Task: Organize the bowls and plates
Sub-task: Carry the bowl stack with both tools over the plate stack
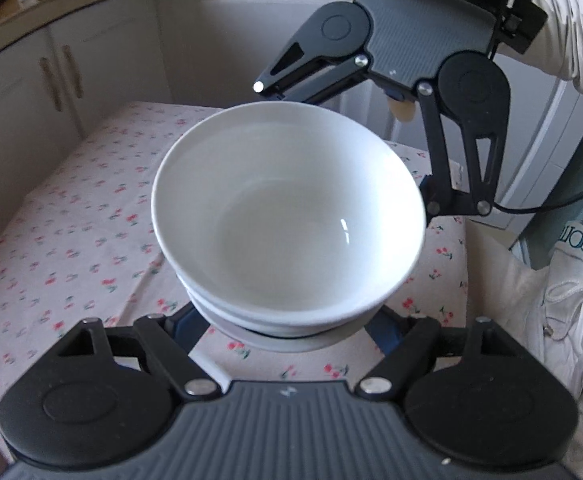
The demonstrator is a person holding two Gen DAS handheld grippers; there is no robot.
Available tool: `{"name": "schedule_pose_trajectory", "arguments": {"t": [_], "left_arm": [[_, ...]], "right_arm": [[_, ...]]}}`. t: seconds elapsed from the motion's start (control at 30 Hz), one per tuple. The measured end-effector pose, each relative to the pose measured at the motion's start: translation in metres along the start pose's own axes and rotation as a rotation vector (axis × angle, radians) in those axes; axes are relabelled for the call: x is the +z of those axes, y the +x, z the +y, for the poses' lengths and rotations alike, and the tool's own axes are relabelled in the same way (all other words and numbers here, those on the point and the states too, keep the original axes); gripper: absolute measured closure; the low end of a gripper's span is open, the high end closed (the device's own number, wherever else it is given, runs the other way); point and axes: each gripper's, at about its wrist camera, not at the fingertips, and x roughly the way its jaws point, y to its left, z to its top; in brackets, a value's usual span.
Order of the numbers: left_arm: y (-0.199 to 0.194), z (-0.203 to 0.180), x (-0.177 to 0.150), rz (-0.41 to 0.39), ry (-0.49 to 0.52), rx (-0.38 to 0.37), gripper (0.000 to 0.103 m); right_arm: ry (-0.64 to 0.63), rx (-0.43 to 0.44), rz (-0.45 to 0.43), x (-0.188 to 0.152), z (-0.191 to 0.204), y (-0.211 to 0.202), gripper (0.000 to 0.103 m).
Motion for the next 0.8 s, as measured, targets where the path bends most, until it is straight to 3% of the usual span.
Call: {"name": "schedule_pose_trajectory", "arguments": {"t": [0.43,0.8], "left_arm": [[-0.061,0.032,-0.055,0.024,-0.083,0.136,0.021],[-0.059,0.061,-0.084,0.039,-0.128,0.137,0.021]], "right_arm": [[-0.139,0.053,-0.029,0.089,0.001,0.049,0.02],[-0.149,0.095,-0.001,0.116,-0.011,0.09,0.02]]}}
